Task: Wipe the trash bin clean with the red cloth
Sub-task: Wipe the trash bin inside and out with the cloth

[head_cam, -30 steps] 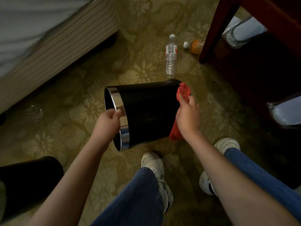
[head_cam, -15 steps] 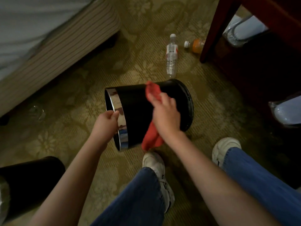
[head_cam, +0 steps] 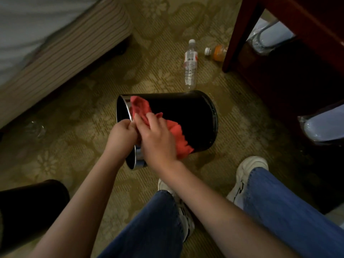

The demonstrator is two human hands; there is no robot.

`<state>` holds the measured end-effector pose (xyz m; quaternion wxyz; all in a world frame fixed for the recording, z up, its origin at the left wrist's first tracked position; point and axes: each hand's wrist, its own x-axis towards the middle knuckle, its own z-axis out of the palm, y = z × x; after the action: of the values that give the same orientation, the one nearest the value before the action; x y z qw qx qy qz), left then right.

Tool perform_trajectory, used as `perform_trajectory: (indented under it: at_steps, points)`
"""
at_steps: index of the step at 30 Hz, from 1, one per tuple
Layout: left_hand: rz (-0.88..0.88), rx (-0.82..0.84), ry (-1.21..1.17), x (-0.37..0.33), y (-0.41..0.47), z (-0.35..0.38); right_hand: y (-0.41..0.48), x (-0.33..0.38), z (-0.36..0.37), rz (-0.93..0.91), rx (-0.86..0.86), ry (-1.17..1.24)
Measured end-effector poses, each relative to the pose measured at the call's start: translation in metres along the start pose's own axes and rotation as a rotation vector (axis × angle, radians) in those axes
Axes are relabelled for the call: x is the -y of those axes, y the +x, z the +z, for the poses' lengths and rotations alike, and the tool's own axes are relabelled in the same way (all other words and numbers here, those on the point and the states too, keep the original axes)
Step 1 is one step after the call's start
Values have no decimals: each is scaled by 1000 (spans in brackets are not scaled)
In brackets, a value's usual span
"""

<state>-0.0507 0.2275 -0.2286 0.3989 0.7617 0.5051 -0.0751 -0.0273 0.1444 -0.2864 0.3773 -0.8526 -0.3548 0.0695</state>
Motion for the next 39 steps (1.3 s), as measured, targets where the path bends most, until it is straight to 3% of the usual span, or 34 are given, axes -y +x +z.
perform_trajectory:
  at_steps: [3,10,14,17,22,27,31,35,37,39]
  points:
    - [-15,14,-11,7,1,-3,-4,-10,2,-89,39,-68]
    - [-48,53,-44,9,-3,-7,-14,-124,-16,347,26,-194]
    - [31,35,-3,-2,-2,5,-17,-128,-20,498,44,-208]
    - [66,-15,37,-2,0,10,-27,-99,-16,414,5,-158]
    - [67,-80,81,-2,3,13,-31,-23,0,86,-117,-38]
    - [92,-97,77,-4,3,18,-27,-38,-1,-40,-146,-33]
    - [123,-108,48,-7,3,20,-28,-92,-7,328,-221,38]
    - [162,-79,72,-15,0,26,-35,-134,-19,654,-178,86]
    - [169,-87,74,-18,0,29,-34,-119,-18,629,-172,51]
    - [143,-115,70,-17,5,29,-30,-87,-14,462,-173,56]
